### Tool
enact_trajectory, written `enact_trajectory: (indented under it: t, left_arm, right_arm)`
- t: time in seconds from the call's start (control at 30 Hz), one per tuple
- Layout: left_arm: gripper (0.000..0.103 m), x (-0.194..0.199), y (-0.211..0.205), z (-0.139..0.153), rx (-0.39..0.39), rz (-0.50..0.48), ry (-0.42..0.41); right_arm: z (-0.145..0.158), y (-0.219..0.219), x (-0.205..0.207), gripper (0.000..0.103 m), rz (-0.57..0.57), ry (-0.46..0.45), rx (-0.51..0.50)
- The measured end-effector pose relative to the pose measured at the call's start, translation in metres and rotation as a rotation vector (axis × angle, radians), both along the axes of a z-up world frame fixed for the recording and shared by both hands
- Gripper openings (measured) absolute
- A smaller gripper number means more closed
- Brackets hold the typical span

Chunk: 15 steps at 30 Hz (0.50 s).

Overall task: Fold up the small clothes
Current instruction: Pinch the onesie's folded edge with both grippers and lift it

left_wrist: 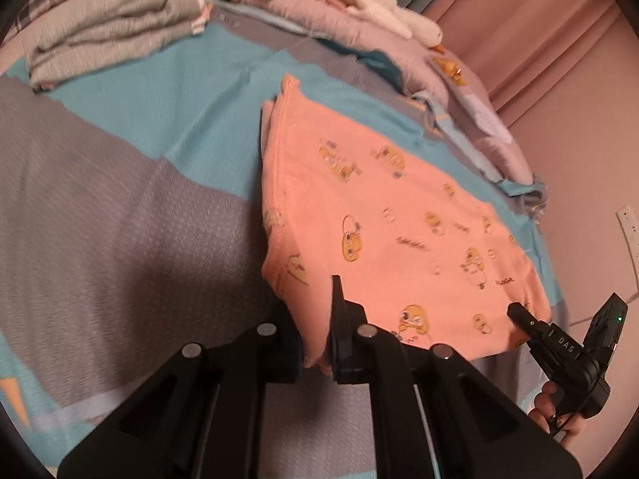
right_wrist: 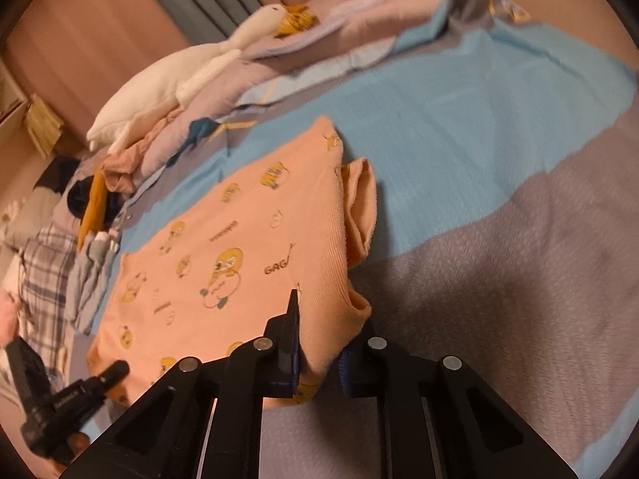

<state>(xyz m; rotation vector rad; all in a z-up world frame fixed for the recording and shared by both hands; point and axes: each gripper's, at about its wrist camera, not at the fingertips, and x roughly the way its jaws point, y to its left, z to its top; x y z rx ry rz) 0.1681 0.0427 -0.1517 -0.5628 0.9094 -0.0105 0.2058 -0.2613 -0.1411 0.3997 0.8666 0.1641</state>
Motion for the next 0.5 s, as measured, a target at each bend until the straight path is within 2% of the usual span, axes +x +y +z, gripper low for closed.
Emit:
enact_trajectory:
  t: [0.27, 0.5]
  left_arm:
    - [0.008, -0.034, -0.003, 0.016, 0.006, -0.029, -0.009]
    - [0.009, -0.084, -0.021, 0.034, 0.023, -0.062, -0.025]
  right_arm:
    - [0.028, 0.004, -0.031, 0.015, 0.039, -0.051, -0.061]
    - [0.031, -0.002, -0.067, 0.015, 0.050, -0.043, -0.103]
